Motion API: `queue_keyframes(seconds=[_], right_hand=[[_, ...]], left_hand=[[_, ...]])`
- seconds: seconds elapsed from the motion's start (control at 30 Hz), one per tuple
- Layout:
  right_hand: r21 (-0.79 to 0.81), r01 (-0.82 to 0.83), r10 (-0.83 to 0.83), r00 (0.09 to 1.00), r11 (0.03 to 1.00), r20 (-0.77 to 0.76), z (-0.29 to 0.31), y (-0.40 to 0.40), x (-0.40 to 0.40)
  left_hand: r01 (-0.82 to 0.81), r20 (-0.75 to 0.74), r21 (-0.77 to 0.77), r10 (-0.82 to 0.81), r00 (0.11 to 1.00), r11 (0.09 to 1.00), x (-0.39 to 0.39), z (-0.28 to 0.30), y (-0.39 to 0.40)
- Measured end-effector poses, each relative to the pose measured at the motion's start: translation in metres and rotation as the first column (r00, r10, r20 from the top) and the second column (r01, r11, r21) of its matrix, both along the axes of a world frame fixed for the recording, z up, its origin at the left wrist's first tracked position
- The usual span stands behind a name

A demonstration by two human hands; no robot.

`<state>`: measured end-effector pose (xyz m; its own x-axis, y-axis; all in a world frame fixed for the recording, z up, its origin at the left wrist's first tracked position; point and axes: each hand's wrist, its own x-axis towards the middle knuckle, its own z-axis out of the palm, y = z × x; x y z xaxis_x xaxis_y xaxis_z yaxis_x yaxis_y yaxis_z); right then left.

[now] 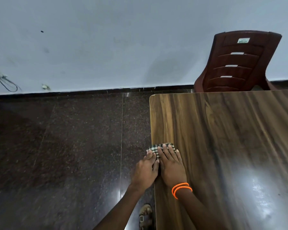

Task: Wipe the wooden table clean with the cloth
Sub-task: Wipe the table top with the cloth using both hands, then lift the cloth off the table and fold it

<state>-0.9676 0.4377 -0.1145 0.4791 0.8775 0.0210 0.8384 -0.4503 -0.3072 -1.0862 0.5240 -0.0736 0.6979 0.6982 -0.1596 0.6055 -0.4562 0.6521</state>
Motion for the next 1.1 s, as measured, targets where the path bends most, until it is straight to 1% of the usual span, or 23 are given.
queue_keyframes(seconds=[0.13,0.23,0.33,0.43,0.5,0.57,0.6,0.67,0.7,0.73,0.83,0.9,0.97,1.1], right_hand=[[-0.013,-0.004,0.004,1.000,1.000,-0.005,0.006,-0.026,-0.022],[-0.028,-0.005,0.003,0.999,1.000,-0.038,0.013,-0.047,-0.041],[-0.024,0.019,-0.022,0.992,1.000,-0.127,0.026,-0.063,-0.063],[0.058,0.067,-0.047,0.954,0.996,-0.296,0.042,-0.075,-0.080],[0.049,0.132,-0.094,0.880,0.990,-0.466,0.054,-0.082,-0.086],[-0.019,0.160,-0.141,0.798,0.987,-0.586,0.067,-0.093,-0.088],[-0.049,0.158,-0.151,0.740,0.986,-0.655,0.071,-0.099,-0.087],[-0.036,0.180,-0.145,0.641,0.983,-0.754,0.074,-0.110,-0.082],[-0.024,0.203,-0.144,0.603,0.979,-0.784,0.070,-0.116,-0.077],[-0.022,0.218,-0.149,0.585,0.976,-0.797,0.069,-0.123,-0.073],[0.003,0.296,-0.147,0.482,0.955,-0.864,0.109,-0.147,-0.066],[0.015,0.309,-0.125,0.430,0.951,-0.894,0.134,-0.165,-0.056],[0.020,0.336,-0.110,0.366,0.942,-0.924,0.156,-0.180,-0.048],[0.017,0.455,-0.148,0.324,0.890,-0.935,0.189,-0.214,-0.028]], left_hand=[[-0.143,0.038,-0.109,0.147,0.988,0.984,-0.014,0.013,-0.033],[-0.262,0.045,-0.222,0.278,0.960,0.939,-0.026,0.010,-0.057],[-0.338,0.062,-0.332,0.378,0.924,0.881,-0.041,0.003,-0.082],[-0.387,0.101,-0.448,0.476,0.874,0.806,-0.055,-0.004,-0.106],[-0.418,0.115,-0.507,0.540,0.834,0.754,-0.060,-0.005,-0.118],[-0.434,0.136,-0.554,0.592,0.795,0.710,-0.063,0.004,-0.130],[-0.437,0.141,-0.571,0.607,0.782,0.695,-0.064,0.009,-0.135],[-0.429,0.163,-0.579,0.615,0.772,0.693,-0.065,0.021,-0.146],[-0.429,0.169,-0.582,0.619,0.767,0.690,-0.064,0.025,-0.151],[-0.440,0.163,-0.579,0.626,0.763,0.687,-0.061,0.032,-0.157],[-0.455,0.188,-0.576,0.651,0.735,0.679,-0.047,0.068,-0.174],[-0.450,0.198,-0.632,0.693,0.694,0.631,-0.036,0.093,-0.185],[-0.446,0.162,-0.686,0.719,0.676,0.575,-0.027,0.113,-0.195],[-0.409,0.131,-0.746,0.718,0.683,0.526,-0.007,0.146,-0.214]])
